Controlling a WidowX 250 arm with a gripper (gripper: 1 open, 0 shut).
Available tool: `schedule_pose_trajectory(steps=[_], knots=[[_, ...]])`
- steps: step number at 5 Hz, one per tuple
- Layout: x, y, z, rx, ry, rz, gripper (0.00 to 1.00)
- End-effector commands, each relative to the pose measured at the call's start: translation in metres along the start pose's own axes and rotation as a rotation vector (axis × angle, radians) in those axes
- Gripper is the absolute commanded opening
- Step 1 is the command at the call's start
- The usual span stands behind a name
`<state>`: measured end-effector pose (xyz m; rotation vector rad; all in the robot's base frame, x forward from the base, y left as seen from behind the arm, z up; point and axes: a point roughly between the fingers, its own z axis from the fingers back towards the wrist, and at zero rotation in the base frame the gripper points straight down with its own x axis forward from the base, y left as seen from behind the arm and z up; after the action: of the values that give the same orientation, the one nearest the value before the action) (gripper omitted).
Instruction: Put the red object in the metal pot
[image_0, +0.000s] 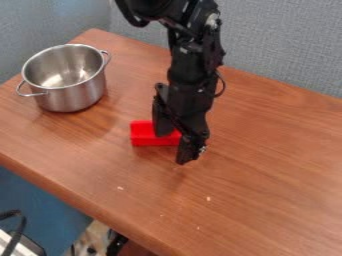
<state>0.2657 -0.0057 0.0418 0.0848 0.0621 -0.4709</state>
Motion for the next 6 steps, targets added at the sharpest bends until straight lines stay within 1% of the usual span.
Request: schedule_pose_trajectory(steps=[1,3,4,5,6], knots=[[0.0,0.008,0.002,0.013,-0.018,0.016,0.0],[-0.001,0.015,0.014,0.007,-0.034,0.054,0.0],[0.003,0.022,0.023,0.005,-0.053,0.092,0.0],[0.011,0.044,0.037,0.006,-0.077,0.175,0.0],[0.012,0.067,0.055,0.006,-0.108,0.247,0.0]])
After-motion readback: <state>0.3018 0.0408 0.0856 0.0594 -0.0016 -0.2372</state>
